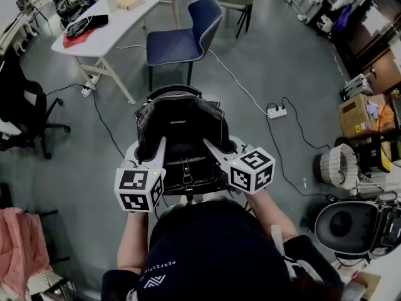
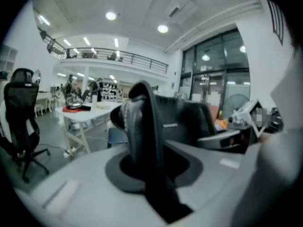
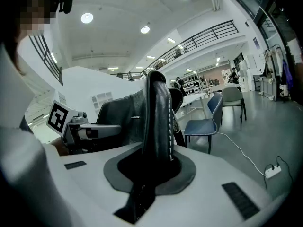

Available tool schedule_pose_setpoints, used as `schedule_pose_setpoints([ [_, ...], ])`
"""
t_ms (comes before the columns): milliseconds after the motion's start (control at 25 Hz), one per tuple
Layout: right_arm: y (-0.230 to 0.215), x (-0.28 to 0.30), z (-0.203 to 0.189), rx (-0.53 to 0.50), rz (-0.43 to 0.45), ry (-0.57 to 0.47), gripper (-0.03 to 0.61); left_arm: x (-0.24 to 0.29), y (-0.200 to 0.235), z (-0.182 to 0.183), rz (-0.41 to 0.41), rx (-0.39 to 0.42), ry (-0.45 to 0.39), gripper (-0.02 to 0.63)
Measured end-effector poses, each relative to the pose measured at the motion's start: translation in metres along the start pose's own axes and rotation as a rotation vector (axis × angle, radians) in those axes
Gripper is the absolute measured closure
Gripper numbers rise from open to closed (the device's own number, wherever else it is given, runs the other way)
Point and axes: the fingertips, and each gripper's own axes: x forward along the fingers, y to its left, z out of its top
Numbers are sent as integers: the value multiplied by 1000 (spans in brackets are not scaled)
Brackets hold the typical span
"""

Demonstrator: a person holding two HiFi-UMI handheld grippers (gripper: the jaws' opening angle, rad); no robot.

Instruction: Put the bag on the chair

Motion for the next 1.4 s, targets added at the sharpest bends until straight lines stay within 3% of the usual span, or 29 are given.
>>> schedule_pose_setpoints([
  [560,-30,44,9,31,-11,4,534,43,33,4,-4,8,20,520],
  [1040,-93,150,70,4,90,48,534,132,113,44,85,-39,24,520],
  [1400,-144,204,101,22,105,50,534,198,150,68,104,-21,41,520],
])
